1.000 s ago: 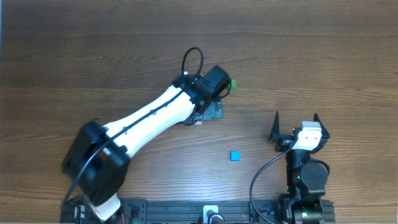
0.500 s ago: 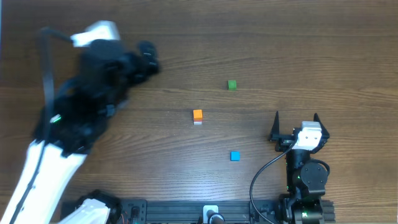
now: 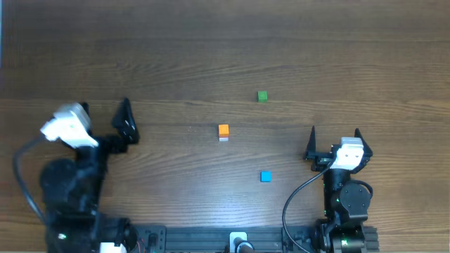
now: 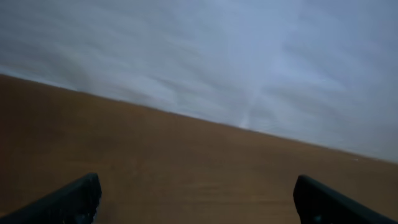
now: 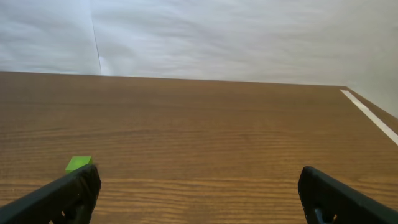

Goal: Stack Cubes

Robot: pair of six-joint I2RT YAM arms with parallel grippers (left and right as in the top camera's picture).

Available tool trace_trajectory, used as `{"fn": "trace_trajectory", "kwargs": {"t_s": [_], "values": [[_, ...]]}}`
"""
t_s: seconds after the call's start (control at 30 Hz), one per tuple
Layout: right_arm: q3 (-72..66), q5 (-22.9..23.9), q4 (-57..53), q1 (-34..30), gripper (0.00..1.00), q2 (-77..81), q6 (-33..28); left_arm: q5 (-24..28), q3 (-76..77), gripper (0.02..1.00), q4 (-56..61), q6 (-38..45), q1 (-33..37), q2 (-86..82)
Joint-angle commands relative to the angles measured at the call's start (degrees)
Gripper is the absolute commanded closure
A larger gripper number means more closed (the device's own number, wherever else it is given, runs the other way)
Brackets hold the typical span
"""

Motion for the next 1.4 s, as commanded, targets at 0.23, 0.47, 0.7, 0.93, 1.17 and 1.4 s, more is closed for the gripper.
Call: {"fn": "trace_trajectory", "kwargs": {"t_s": [0.23, 0.47, 0.7, 0.93, 1.17, 1.4], "values": [[-0.3, -0.1, -0.1, 0.2, 0.007, -0.4, -0.3, 8.4, -19.3, 0.029, 9.6, 11.6, 0.4, -14.0], [-0.3, -0.1, -0.1, 0.2, 0.009, -0.4, -0.3, 9.9, -25.6, 0.020, 9.6, 16.0, 1.9, -20.4], [-0.3, -0.1, -0.1, 0.2, 0.007, -0.4, -0.3, 9.9, -28.3, 0.031, 7.5, 16.0, 2.2, -23.2], [-0.3, -0.1, -0.1, 0.2, 0.007, -0.4, -0.3, 9.9, -28.3, 0.018, 7.6, 15.9, 2.2, -23.2], [-0.3, -0.1, -0.1, 0.2, 0.007, -0.4, -0.3, 9.9, -28.3, 0.018, 7.6, 15.9, 2.2, -23.2], [-0.3, -0.1, -0.1, 0.2, 0.007, -0.4, -0.3, 9.9, -28.3, 0.020, 7.6, 15.9, 1.1, -23.2]]}}
